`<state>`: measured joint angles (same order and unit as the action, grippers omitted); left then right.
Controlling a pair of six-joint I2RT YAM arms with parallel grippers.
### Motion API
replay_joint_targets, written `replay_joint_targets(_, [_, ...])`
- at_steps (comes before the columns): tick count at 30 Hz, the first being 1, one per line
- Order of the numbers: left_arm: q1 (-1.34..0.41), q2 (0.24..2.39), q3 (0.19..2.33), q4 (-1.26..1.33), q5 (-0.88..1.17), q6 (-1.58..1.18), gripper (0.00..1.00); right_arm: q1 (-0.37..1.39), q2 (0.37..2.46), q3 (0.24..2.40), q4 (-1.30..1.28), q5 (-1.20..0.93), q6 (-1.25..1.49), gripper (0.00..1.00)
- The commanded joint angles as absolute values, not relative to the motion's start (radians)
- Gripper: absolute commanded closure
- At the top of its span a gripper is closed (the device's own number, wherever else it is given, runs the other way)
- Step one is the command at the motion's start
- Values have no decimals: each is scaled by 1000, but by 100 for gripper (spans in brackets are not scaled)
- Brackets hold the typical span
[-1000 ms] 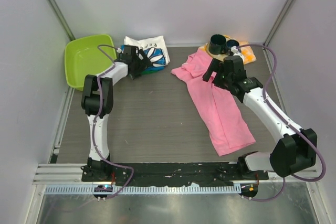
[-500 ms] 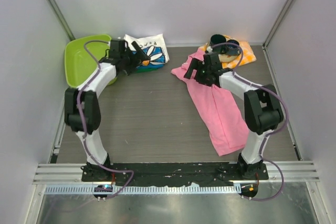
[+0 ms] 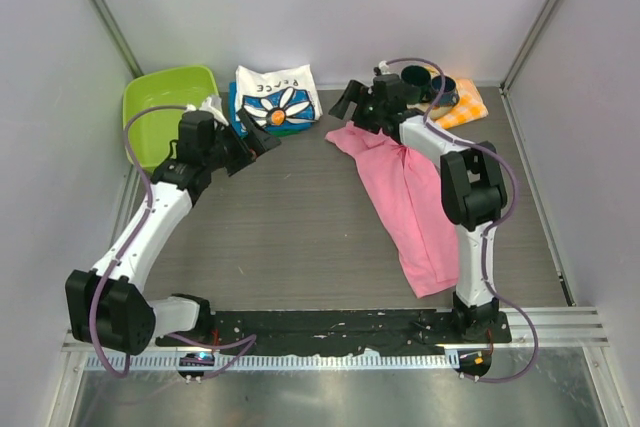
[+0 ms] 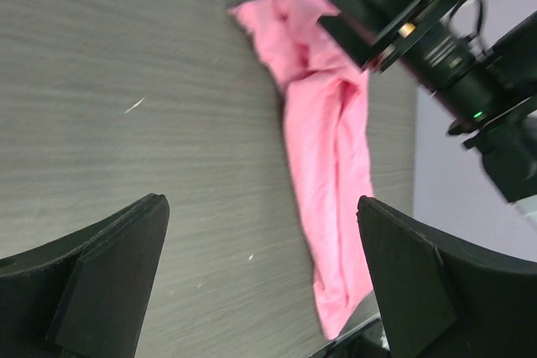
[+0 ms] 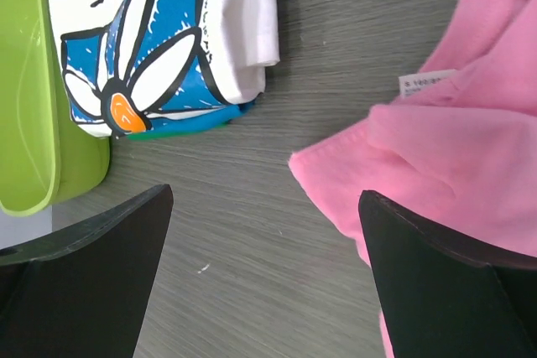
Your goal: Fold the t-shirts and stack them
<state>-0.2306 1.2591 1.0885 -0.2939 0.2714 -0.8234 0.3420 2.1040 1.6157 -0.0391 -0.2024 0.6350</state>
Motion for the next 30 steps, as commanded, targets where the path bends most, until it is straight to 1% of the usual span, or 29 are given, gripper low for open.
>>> replay_joint_targets(1, [-226, 1207, 1045, -359, 241, -762, 0, 376, 2172, 1720, -84, -230, 657, 0])
replay_joint_targets(6, [-225, 1195, 1042, -377, 227, -750, 0, 396, 2174, 1687, -78, -201, 649, 0])
replay_joint_targets(14, [-225, 1186, 988, -331, 256, -785, 0, 399, 2189, 1664, -89, -160, 612, 0])
replay_joint_targets(20, [-227, 1164, 960, -324, 259, -790, 0, 397, 2215, 1667, -115, -81, 563, 0])
replay_joint_targets(30, [-225, 1160, 942, -324, 265, -795, 0, 402, 2302, 1693, -120, -94, 561, 0])
